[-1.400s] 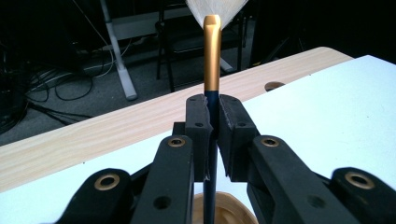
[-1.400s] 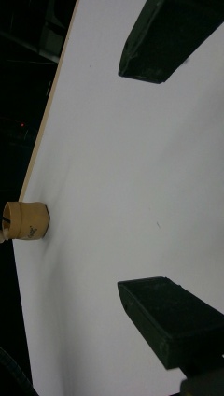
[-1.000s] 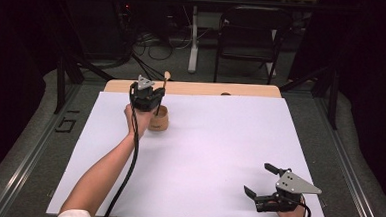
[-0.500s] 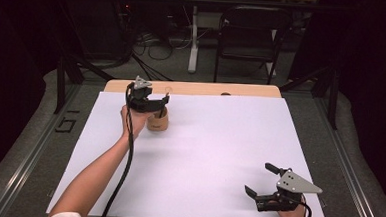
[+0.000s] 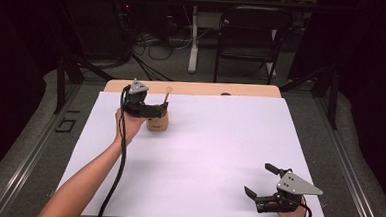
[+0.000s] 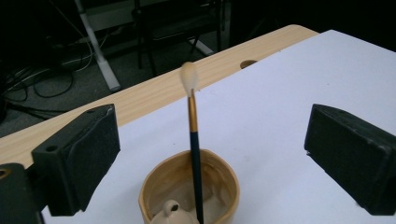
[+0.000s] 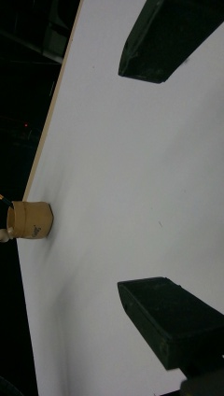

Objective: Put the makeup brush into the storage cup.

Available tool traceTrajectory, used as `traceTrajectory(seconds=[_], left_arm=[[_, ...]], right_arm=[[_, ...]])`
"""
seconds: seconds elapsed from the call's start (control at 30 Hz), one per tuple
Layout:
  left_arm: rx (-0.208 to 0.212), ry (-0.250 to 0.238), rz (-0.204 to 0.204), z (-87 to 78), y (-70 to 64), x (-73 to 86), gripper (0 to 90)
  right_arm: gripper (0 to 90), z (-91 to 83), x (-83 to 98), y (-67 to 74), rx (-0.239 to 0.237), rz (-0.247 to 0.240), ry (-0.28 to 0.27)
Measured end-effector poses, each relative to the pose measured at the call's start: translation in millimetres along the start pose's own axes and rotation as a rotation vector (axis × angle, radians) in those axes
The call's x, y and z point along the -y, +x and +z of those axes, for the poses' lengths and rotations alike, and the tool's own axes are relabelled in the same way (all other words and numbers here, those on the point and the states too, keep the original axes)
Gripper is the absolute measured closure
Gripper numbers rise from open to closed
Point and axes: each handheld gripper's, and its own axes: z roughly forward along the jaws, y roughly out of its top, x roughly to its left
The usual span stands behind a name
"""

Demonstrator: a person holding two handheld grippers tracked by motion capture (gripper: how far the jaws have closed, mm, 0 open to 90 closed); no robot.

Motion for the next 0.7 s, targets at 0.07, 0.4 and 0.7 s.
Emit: traceTrajectory(seconds=[0.07, 0.4, 0.7], left_arm=[[0.012, -0.001, 0.002, -3.2, -1.9, -0.4, 0.3], [0.065, -0.014, 0.035, -22.0, -8.7, 2.9, 0.2], [0.093, -0.043, 0.053, -43.9, -17.1, 13.9, 0.0]], right_arm=[[0.0, -0.1, 0.1, -0.3, 0.000, 0.002, 0.001], [0.0, -0.8, -0.1, -0.1, -0.002, 0.003, 0.001], [0.0, -1.1, -0.7, 0.9, 0.001, 0.000, -0.009]])
